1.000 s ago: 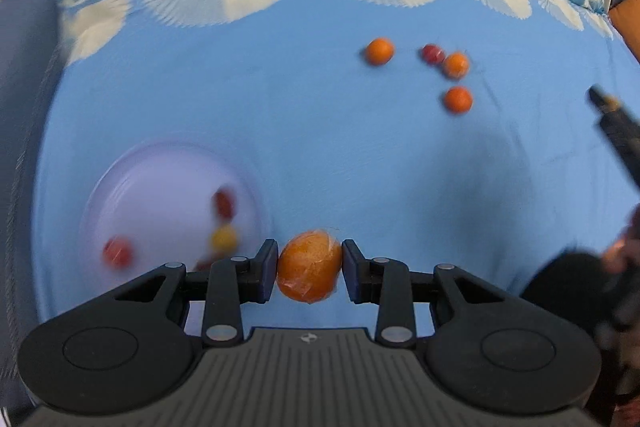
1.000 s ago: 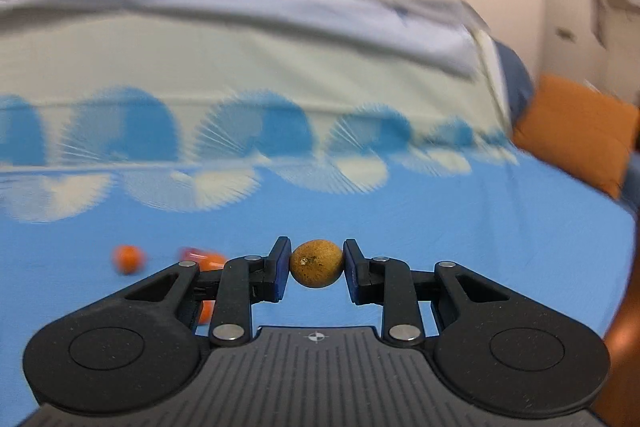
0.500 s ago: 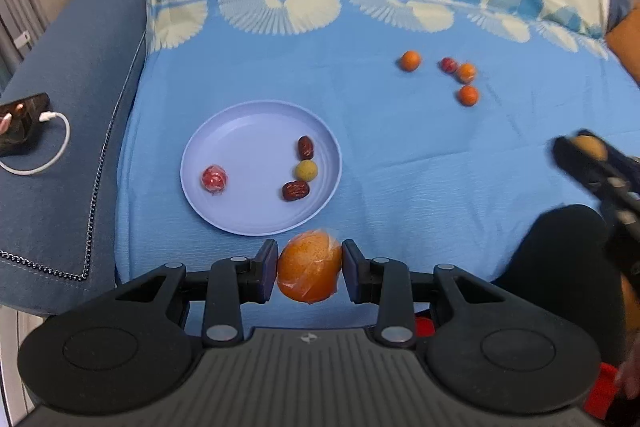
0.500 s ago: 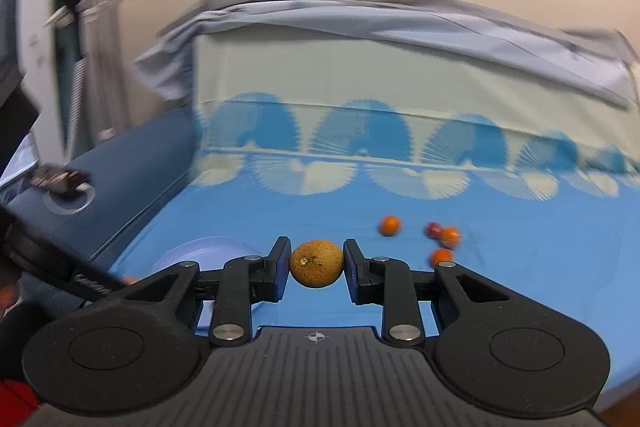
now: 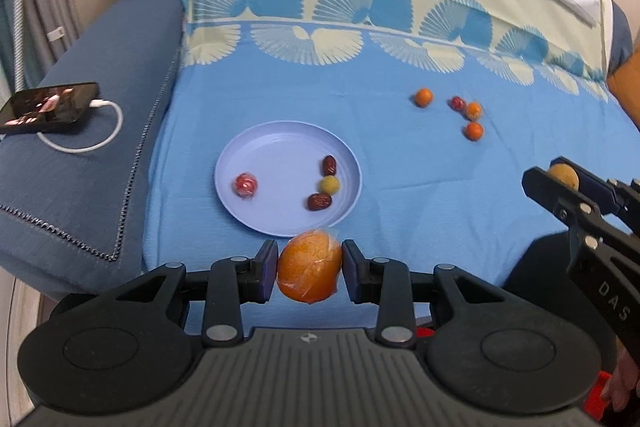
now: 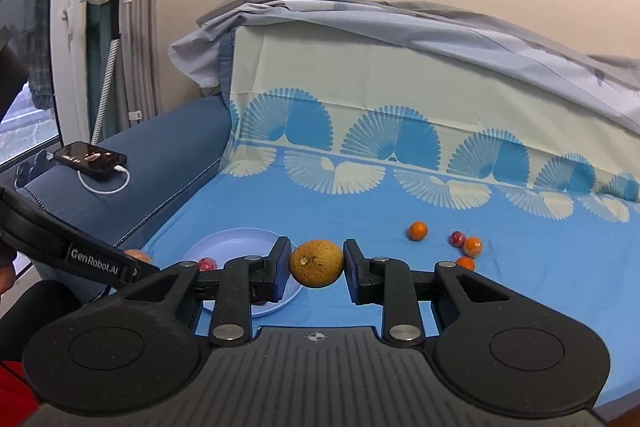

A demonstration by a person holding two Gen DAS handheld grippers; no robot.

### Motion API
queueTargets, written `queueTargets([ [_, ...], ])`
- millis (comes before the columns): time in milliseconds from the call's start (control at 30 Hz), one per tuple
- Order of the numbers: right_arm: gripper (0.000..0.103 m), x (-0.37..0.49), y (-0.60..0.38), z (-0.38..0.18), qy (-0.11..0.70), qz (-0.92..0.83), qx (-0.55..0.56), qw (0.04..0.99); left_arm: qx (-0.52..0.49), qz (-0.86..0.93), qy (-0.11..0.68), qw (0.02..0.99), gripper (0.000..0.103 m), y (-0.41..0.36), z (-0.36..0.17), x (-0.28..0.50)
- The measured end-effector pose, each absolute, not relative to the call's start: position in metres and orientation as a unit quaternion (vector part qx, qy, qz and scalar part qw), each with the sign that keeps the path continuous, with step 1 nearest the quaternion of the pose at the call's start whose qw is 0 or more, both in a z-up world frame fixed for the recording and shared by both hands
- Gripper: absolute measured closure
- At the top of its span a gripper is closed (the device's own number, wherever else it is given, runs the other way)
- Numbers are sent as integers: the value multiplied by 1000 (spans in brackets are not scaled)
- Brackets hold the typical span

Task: Organize fruits
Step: 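Carry the wrapped orange fruit and yellow fruit toward the plate with both tools, then lower both fruits onto the plate and open both tools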

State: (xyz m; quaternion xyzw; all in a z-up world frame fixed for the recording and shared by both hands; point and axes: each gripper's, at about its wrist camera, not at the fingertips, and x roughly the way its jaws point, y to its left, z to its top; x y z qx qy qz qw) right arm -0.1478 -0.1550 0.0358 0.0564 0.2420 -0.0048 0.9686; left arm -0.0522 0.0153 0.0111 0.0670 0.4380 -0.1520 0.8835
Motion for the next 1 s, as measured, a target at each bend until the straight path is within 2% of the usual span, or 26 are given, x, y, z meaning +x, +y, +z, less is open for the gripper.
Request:
queueTargets([
  [1000, 73, -133, -155, 22, 266, 10, 60, 962, 54, -135, 444, 884, 65, 28, 4, -42],
])
